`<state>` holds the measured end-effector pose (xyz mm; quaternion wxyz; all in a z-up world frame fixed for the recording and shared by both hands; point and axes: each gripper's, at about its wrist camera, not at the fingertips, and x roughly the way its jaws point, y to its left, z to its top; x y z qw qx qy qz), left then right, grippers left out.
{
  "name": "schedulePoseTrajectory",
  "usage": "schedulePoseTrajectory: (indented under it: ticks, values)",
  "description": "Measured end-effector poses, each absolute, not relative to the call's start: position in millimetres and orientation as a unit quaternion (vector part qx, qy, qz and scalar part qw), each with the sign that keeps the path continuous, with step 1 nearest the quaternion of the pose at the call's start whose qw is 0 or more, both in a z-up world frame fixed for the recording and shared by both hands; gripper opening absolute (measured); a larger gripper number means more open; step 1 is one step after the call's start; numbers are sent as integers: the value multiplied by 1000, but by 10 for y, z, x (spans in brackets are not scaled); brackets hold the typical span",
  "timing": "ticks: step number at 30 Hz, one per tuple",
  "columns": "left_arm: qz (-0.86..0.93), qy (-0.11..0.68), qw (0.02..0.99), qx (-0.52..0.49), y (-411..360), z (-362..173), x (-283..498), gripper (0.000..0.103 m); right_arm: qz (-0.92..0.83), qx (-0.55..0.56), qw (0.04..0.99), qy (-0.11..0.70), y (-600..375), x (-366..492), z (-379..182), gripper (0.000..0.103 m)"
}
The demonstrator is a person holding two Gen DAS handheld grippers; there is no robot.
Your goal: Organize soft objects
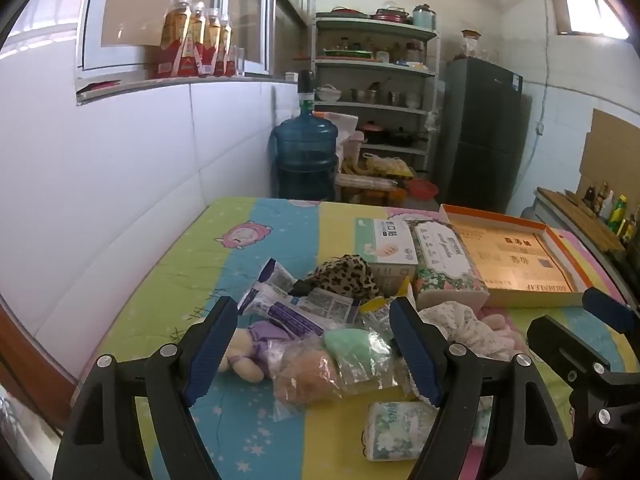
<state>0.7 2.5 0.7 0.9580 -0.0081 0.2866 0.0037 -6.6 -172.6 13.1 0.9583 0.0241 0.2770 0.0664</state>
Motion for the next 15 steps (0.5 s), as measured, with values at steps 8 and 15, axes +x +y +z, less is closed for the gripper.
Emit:
schedulePoseTrajectory:
  ticks: [8, 15]
  values:
    - [7, 287, 958, -10, 54, 2, 14, 80, 67, 24, 958, 276, -1711, -60, 117, 97]
    - [7, 287, 958, -10, 61, 2, 14, 80, 70, 22, 958, 277, -1654, -27, 81, 97]
